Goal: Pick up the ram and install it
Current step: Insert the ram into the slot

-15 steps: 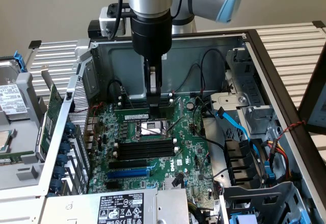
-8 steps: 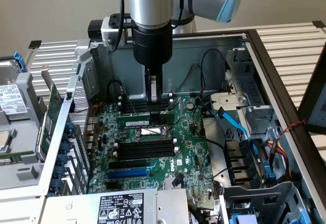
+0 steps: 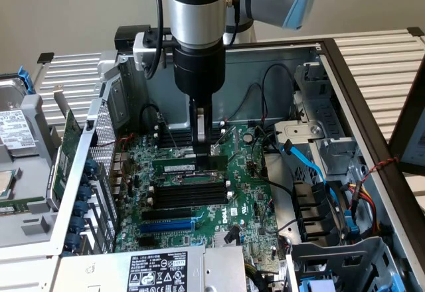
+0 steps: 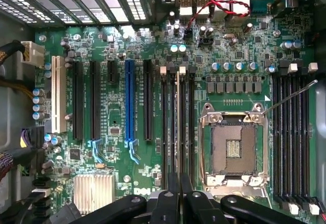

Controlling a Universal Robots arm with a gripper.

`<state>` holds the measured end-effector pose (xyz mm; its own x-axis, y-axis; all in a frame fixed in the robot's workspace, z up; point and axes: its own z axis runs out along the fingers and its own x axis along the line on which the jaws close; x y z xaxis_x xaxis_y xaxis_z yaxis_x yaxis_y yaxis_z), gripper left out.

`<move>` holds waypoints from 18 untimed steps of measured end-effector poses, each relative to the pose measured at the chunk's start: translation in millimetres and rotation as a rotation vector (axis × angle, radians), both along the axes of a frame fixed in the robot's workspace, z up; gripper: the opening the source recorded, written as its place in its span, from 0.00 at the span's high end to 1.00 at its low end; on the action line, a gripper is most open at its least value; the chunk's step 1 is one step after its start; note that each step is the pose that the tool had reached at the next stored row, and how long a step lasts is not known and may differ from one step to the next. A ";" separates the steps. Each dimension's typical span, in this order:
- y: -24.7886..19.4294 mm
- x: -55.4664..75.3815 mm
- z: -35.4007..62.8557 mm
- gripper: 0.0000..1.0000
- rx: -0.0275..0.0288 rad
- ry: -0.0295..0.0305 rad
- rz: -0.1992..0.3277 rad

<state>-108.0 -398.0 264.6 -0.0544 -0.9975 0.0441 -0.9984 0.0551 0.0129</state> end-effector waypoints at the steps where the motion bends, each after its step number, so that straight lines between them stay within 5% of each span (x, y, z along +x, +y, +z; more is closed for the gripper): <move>1: -0.3 0.0 -0.6 0.87 -0.0001 0.0000 0.000; 18: -7.1 0.0 -9.5 0.87 0.0003 0.0058 0.000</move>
<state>-108.0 -405.1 255.2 -0.0542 -0.9976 0.0442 -0.9983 0.0551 0.0187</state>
